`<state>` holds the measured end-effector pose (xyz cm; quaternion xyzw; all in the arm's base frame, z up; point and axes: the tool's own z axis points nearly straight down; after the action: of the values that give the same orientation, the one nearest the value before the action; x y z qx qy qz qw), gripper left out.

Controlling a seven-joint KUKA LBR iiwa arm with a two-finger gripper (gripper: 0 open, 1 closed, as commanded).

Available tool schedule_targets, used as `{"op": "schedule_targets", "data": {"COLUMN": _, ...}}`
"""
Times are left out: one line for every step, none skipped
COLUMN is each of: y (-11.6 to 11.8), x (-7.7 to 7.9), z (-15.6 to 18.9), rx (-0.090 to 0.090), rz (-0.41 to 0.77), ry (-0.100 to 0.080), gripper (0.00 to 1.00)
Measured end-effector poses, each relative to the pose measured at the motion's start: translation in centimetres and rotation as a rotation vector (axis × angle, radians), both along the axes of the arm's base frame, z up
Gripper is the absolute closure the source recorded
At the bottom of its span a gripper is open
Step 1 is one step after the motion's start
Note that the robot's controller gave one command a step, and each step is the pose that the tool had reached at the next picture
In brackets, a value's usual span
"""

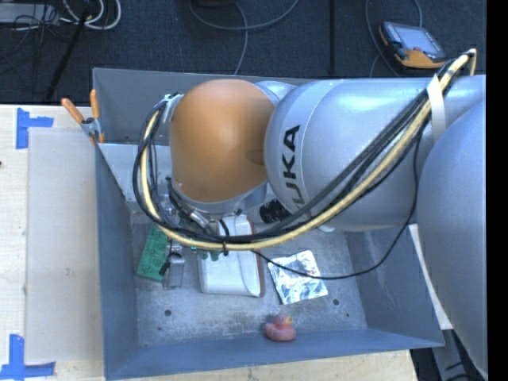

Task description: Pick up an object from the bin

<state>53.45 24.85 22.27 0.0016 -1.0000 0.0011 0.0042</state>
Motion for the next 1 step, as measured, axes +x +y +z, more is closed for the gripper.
{"op": "schedule_targets", "data": {"y": -1.49, "x": 2.01, "z": -13.13, "rx": 0.001, "rz": 0.203, "ry": -0.001, "gripper": 0.0}}
